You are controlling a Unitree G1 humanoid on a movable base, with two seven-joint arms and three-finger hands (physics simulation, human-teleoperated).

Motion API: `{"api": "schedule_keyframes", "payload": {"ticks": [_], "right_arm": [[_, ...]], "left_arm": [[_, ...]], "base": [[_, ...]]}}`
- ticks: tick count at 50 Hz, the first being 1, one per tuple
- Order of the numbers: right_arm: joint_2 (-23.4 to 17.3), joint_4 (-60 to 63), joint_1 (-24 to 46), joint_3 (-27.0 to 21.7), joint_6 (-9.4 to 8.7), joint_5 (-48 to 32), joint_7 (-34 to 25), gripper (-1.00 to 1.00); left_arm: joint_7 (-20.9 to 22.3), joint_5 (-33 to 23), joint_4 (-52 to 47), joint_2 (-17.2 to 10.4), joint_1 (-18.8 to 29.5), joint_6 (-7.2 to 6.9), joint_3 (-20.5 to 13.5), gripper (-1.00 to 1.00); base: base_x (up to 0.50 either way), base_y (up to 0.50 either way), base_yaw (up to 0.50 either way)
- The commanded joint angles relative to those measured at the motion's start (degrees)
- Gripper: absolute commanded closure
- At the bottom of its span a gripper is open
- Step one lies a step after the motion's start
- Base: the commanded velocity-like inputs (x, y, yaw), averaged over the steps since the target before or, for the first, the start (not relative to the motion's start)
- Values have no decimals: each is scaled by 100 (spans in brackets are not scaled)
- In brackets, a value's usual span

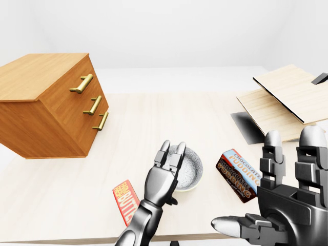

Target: Close the top drawer of the cabinet and put the bowl on top of it.

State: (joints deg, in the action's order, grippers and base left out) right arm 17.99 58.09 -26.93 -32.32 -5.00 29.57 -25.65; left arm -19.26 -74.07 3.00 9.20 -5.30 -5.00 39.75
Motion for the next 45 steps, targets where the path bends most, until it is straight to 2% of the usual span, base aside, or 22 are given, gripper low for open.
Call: {"api": "schedule_keyframes", "payload": {"ticks": [1, 9, 20, 26, 44, 45], "right_arm": [[44, 0, -7, -40, 0, 17, -59, -100], [66, 4, -25, -88, 0, 59, -94, -100], [156, -34, -97, -162, 0, 120, -241, -100], [194, -40, -94, -187, 0, 116, -289, -100], [201, -60, -102, -190, 0, 88, -360, -100], [201, -69, -108, -186, 0, 84, -371, -100]], "left_arm": [[-88, -8, 518, 114, 138, 0, -244, -100], [-96, -61, 771, 160, 147, 0, -262, -100], [-237, -38, 1241, 254, 289, 0, -460, -100], [-100, -147, 1068, 257, 273, 0, -428, -100], [-164, -238, 1287, 325, 332, 0, -479, -100], [-190, -235, 1279, 326, 328, 0, -477, -54]], "base": [[0, 0, 0], [0, 0, 0], [0, 0, 0], [0, 0, 0], [0, 0, 0], [0, 0, 0]]}}
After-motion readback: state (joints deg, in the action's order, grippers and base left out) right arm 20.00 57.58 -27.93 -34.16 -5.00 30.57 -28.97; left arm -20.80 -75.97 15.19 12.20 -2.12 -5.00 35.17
